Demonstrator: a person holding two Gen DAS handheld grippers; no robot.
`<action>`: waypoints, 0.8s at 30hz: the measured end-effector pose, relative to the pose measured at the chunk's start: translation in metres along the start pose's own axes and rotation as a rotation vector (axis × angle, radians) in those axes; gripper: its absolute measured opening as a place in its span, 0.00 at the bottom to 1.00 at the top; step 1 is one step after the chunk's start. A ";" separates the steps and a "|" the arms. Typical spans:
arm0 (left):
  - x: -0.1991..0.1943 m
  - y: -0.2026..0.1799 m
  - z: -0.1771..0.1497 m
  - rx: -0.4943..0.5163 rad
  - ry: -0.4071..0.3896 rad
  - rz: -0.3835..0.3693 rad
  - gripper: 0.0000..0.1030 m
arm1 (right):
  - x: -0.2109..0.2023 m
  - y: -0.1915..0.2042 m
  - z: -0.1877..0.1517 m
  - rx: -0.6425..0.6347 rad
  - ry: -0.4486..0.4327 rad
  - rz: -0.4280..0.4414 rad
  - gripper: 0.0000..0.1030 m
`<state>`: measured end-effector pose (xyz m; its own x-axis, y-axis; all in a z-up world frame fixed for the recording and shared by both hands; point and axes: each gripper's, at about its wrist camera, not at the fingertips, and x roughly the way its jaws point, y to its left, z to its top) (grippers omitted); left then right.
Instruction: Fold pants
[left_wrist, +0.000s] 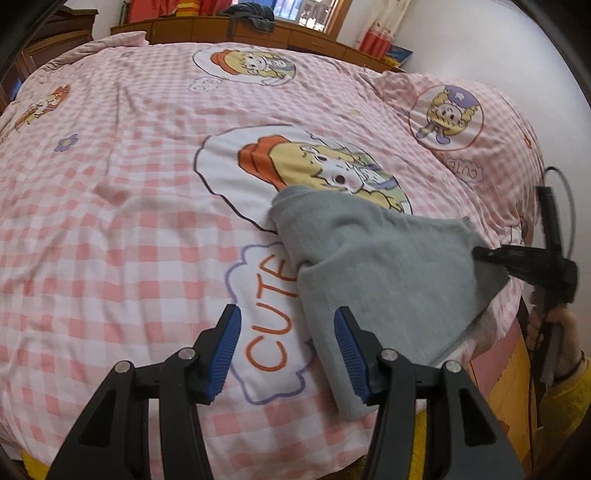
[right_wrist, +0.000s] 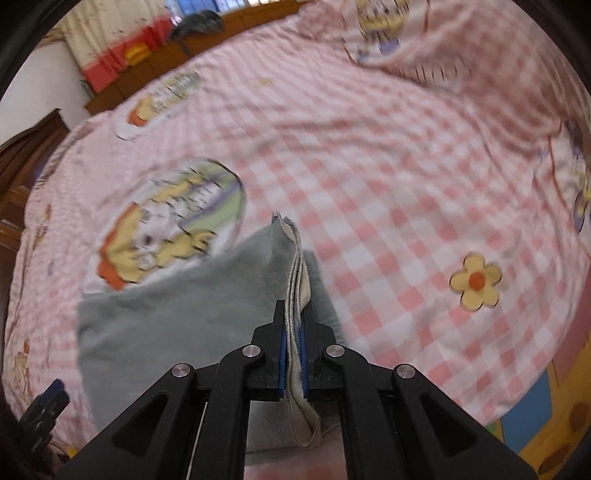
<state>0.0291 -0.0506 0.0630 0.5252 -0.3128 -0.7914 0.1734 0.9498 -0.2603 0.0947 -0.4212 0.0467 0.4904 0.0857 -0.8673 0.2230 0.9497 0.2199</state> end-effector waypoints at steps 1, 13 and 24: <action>0.003 -0.001 -0.002 -0.001 0.011 -0.004 0.54 | 0.007 -0.002 -0.001 -0.001 0.014 -0.006 0.06; 0.027 -0.012 -0.018 0.022 0.089 -0.024 0.54 | -0.054 0.012 -0.014 -0.077 -0.105 0.060 0.20; 0.028 -0.011 -0.020 0.076 0.107 -0.013 0.55 | -0.001 0.010 -0.040 -0.085 0.035 -0.009 0.19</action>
<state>0.0253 -0.0701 0.0331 0.4314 -0.3196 -0.8437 0.2443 0.9416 -0.2317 0.0625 -0.3993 0.0319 0.4587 0.0862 -0.8844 0.1543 0.9724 0.1748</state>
